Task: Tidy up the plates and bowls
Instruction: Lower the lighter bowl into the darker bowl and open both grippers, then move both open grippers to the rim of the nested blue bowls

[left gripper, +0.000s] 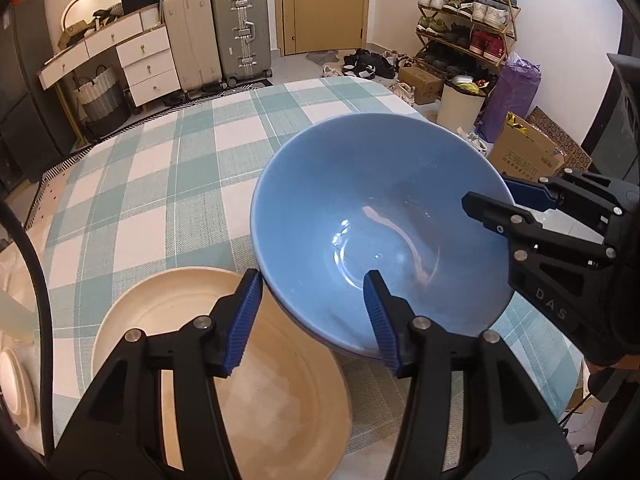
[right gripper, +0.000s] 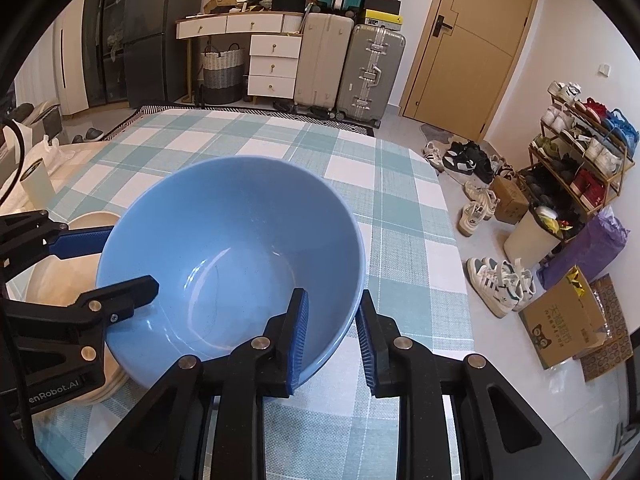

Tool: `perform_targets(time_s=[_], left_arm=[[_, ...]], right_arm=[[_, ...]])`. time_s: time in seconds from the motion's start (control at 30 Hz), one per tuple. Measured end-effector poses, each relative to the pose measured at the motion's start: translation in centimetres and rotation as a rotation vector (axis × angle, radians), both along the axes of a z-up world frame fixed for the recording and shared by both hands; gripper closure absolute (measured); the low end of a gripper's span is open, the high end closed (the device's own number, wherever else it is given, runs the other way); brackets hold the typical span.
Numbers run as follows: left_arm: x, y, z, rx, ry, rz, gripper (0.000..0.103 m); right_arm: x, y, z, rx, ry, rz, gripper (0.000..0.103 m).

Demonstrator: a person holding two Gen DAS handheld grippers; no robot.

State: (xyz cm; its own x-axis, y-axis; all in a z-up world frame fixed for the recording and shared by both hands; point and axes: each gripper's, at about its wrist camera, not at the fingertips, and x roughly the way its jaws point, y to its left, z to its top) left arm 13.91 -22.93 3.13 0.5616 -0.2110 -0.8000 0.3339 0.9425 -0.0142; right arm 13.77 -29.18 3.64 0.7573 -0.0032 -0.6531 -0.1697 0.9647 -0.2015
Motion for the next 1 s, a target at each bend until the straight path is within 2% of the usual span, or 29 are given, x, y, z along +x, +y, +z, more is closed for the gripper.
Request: perform_targets(time_s=[0.07, 0.17, 0.23, 0.37, 0.6, 0.67, 0.73, 1.0], left_arm=[[0.3, 0.1, -0.1, -0.012, 0.014, 0.0, 0.048], [0.5, 0.2, 0.0, -0.015, 0.008, 0.004, 0.029], [0.5, 0.2, 0.1, -0.009, -0.011, 0.005, 0.028], [1.0, 0.5, 0.2, -0.02, -0.006, 0.005, 0.025], [1.6, 1.2, 0.2, -0.036, 0.006, 0.021, 0.02], [1.7, 1.4, 0.1, -0.041, 0.009, 0.022, 0.016], [1.8, 1.5, 0.1, -0.038, 0.008, 0.027, 0.001], [2.2, 1.9, -0.1, -0.064, 0.01, 0.029, 0.002]], right_arm=[[0.1, -0.2, 0.0, 0.013, 0.001, 0.003, 0.079], [0.0, -0.5, 0.0, 0.029, 0.006, 0.009, 0.077], [0.0, -0.6, 0.0, 0.041, 0.009, 0.009, 0.075], [-0.1, -1.1, 0.3, 0.072, 0.005, 0.009, 0.049], [-0.2, -1.9, 0.5, 0.122, 0.009, 0.0, 0.017], [-0.2, -2.2, 0.5, 0.131, 0.009, -0.011, 0.014], [-0.2, -2.4, 0.4, 0.14, 0.009, -0.025, 0.011], [-0.2, -3.1, 0.1, 0.195, 0.012, -0.029, 0.008]])
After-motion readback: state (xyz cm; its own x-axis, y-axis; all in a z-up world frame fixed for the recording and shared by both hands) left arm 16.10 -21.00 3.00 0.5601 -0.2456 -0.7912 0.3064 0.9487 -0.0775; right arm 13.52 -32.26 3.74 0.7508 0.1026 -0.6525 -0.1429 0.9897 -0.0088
